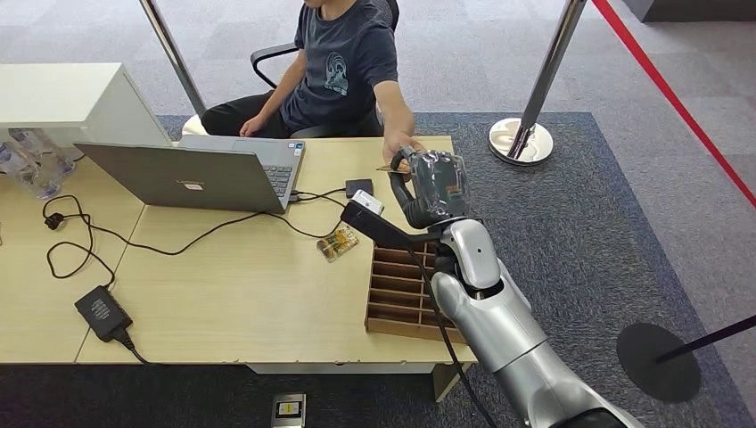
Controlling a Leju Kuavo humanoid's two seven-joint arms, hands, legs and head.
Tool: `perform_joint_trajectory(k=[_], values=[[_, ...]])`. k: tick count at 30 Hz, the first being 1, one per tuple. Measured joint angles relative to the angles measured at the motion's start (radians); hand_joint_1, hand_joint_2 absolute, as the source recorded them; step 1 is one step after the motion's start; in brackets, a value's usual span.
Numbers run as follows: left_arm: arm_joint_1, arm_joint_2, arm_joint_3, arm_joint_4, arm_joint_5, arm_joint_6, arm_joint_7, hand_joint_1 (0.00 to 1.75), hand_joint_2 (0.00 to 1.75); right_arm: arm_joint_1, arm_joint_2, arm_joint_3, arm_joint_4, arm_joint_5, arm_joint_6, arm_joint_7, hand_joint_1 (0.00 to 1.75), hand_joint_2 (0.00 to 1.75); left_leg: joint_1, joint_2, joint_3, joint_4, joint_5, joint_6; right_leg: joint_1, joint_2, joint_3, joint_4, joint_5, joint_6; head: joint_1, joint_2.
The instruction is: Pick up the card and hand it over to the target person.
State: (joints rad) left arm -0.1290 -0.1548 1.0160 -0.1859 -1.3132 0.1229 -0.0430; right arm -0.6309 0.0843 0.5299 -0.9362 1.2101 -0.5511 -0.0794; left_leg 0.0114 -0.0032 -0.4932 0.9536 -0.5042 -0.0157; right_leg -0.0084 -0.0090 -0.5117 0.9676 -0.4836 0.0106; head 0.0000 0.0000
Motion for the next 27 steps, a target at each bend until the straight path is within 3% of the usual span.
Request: perform_joint_trajectory(k=[2,4,6,7,27], values=[[-0.001,0.001,-0.003,0.001,-0.003,-0.002,0.004,0.0,0.0,0.005,0.0,-0.006,0.007,0.002,0.004,0.005,1.54,1.75,0.0,0.0,0.0,0.0,0.0,0.0,0.0,0.0,0.0,0.0,0.0,0.0,0.0,0.0],[0.001,0.001,-0.003,0.001,-0.004,-0.002,0.007,0.0,0.0,0.009,-0.001,-0.008,0.011,0.007,0.009,0.01,0.73,1.75,0.0,0.0,0.0,0.0,0.0,0.0,0.0,0.0,0.0,0.0,0.0,0.0,0.0,0.0],[0.002,0.001,-0.001,0.0,-0.002,0.0,0.002,0.0,0.0,0.01,0.0,-0.009,0.015,0.013,0.016,0.017,0.06,1.75,0.0,0.0,0.0,0.0,0.0,0.0,0.0,0.0,0.0,0.0,0.0,0.0,0.0,0.0],[0.002,0.001,-0.001,-0.001,-0.002,0.0,0.001,0.0,0.0,0.01,0.0,-0.011,0.016,0.017,0.019,0.02,0.0,1.75,0.0,0.0,0.0,0.0,0.0,0.0,0.0,0.0,0.0,0.0,0.0,0.0,0.0,0.0],[0.005,-0.007,-0.003,-0.001,-0.004,-0.005,0.001,0.0,0.0,0.05,-0.006,-0.031,-0.055,0.045,0.03,0.03,0.0,1.75,0.0,0.001,-0.001,0.001,0.0,0.0,0.0,0.001,-0.001,0.001,0.0,0.0,0.0,0.0]])
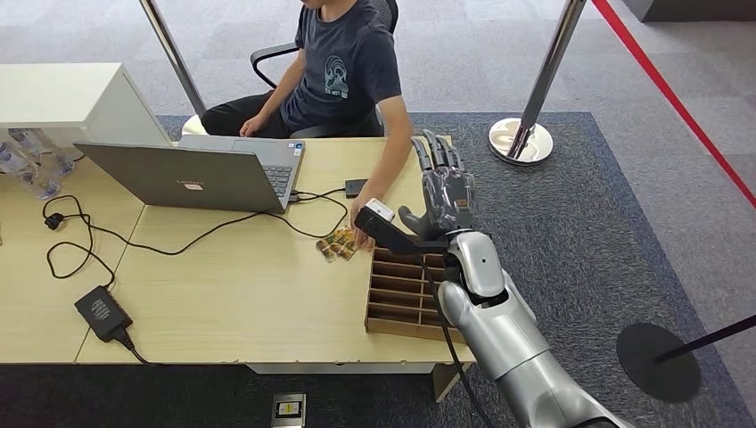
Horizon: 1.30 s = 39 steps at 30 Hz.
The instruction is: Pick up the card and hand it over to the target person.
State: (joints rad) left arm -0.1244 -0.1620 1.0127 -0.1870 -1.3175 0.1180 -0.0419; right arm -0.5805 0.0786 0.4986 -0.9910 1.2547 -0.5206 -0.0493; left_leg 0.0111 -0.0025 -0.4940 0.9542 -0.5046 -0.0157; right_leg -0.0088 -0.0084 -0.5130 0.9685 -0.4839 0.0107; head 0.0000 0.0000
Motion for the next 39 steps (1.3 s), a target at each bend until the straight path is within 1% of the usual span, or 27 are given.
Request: perform_joint_trajectory(k=[11,13,20,25,28,29,31,33,35,37,39], values=[[-0.001,0.003,0.002,-0.001,0.001,0.002,-0.001,0.0,0.0,0.06,-0.009,-0.028,-0.073,0.012,-0.003,0.005,0.0,1.75,0.0,-0.001,0.0,0.0,0.0,0.0,0.0,-0.001,0.0,-0.001,0.0,0.0,0.0,0.0],[0.0,0.003,0.006,-0.002,0.006,0.005,-0.004,0.0,0.0,0.083,-0.015,-0.04,-0.098,0.009,-0.007,0.006,0.0,1.75,0.0,-0.001,-0.001,0.0,0.001,0.0,0.0,-0.001,0.0,-0.001,0.001,0.0,0.0,0.0],[0.021,0.007,0.028,-0.003,0.027,0.013,-0.01,0.0,0.0,0.258,-0.04,-0.1,-0.247,-0.034,-0.068,-0.01,0.0,1.75,0.0,-0.003,0.002,-0.001,0.0,0.0,0.001,-0.003,0.003,-0.002,-0.001,0.0,0.0,0.0],[0.027,0.003,0.061,-0.005,0.059,0.028,-0.01,0.0,0.0,0.379,-0.011,-0.152,-0.329,-0.074,-0.065,-0.038,0.0,1.75,0.0,-0.002,0.001,-0.001,-0.001,0.0,0.0,-0.002,0.002,-0.002,-0.001,0.0,0.0,0.0],[0.027,0.002,0.066,-0.005,0.063,0.03,-0.009,0.0,0.0,0.403,-0.009,-0.167,-0.342,-0.093,-0.063,-0.053,0.0,1.75,0.0,-0.003,0.0,-0.001,-0.001,0.0,0.0,-0.002,0.001,-0.002,-0.001,0.0,0.0,0.0],[0.027,0.002,0.065,-0.005,0.062,0.03,-0.009,0.0,0.0,0.418,-0.003,-0.184,-0.349,-0.102,-0.063,-0.044,0.0,1.75,0.0,-0.002,0.0,-0.001,-0.001,0.0,0.0,-0.002,0.001,-0.002,-0.001,0.0,0.0,0.0],[0.028,0.002,0.063,-0.005,0.06,0.029,-0.009,0.0,0.0,0.49,0.002,-0.238,-0.395,-0.131,-0.065,-0.051,0.0,1.75,0.0,-0.001,0.0,-0.001,-0.001,0.0,0.0,-0.001,0.001,-0.001,-0.001,0.0,0.0,0.0],[0.03,0.002,0.063,-0.006,0.058,0.028,-0.01,0.0,0.0,0.582,0.012,-0.305,-0.455,-0.17,-0.06,-0.089,0.0,1.75,0.0,-0.004,0.0,-0.001,-0.001,0.0,0.0,-0.004,0.002,-0.002,-0.001,0.0,0.0,0.0],[0.029,0.001,0.063,-0.007,0.057,0.029,-0.01,0.0,0.0,0.649,0.039,-0.375,-0.495,-0.208,-0.049,-0.123,0.0,1.75,0.0,-0.006,0.0,-0.001,-0.001,0.001,0.0,-0.006,0.003,-0.003,-0.002,0.0,0.0,0.0],[0.028,0.0,0.063,-0.008,0.056,0.03,-0.006,0.0,0.0,0.7,0.063,-0.444,-0.519,-0.242,-0.042,-0.142,0.0,1.75,0.0,-0.006,0.0,-0.001,-0.001,0.001,0.0,-0.005,0.002,-0.003,-0.003,0.001,0.0,0.0],[0.027,0.0,0.064,-0.008,0.055,0.03,0.002,0.0,0.0,0.727,0.083,-0.506,-0.522,-0.271,-0.041,-0.148,0.0,1.75,0.0,-0.005,0.0,-0.001,-0.002,0.001,0.0,-0.004,0.002,-0.002,-0.003,0.001,0.0,0.0]])
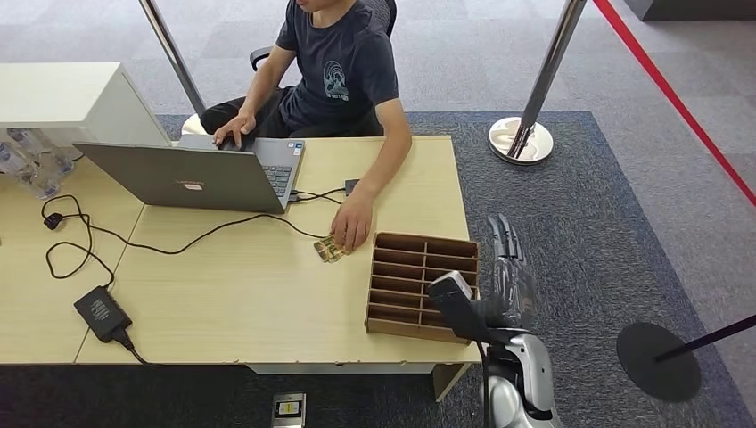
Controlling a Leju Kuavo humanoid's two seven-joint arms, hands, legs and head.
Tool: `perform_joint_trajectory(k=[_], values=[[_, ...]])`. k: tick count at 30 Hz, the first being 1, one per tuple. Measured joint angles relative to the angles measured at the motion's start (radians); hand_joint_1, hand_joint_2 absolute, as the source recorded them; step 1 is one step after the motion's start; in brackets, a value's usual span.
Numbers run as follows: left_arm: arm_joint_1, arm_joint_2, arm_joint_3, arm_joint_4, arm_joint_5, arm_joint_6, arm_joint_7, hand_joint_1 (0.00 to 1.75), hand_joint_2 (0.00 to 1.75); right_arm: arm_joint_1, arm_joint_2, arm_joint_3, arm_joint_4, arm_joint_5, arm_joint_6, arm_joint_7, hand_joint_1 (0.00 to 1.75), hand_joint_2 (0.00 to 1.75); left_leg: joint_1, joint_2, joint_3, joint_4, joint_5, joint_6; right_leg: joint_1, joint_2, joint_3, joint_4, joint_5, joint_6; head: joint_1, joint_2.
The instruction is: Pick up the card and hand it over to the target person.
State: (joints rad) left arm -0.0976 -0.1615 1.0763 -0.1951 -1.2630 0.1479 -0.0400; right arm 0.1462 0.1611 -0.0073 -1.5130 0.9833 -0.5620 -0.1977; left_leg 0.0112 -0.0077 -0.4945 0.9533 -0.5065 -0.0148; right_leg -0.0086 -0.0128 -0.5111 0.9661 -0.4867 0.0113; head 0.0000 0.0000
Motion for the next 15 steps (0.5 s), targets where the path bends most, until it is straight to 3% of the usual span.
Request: perform_joint_trajectory(k=[8,11,15], values=[[0.005,-0.003,0.012,-0.001,0.007,0.007,0.009,0.0,0.0,0.026,0.069,-0.263,0.125,-0.019,0.027,-0.007,0.0,1.75,0.0,0.002,0.0,0.0,0.0,0.001,0.0,0.001,0.0,-0.001,0.001,0.0,0.0,0.0],[0.006,-0.005,0.021,-0.001,0.014,0.013,0.01,0.0,0.0,-0.042,0.061,-0.373,0.314,0.012,0.059,0.006,0.0,1.75,0.0,0.004,0.002,-0.001,0.0,0.001,0.0,0.003,0.001,-0.002,0.002,0.0,0.0,0.0],[0.006,-0.007,0.021,0.0,0.011,0.015,0.006,0.0,0.0,-0.155,0.003,-0.492,0.646,0.028,0.077,0.02,0.0,1.75,0.001,0.004,0.002,-0.002,0.0,0.001,0.0,0.003,0.002,-0.003,0.002,0.0,0.0,0.0]])
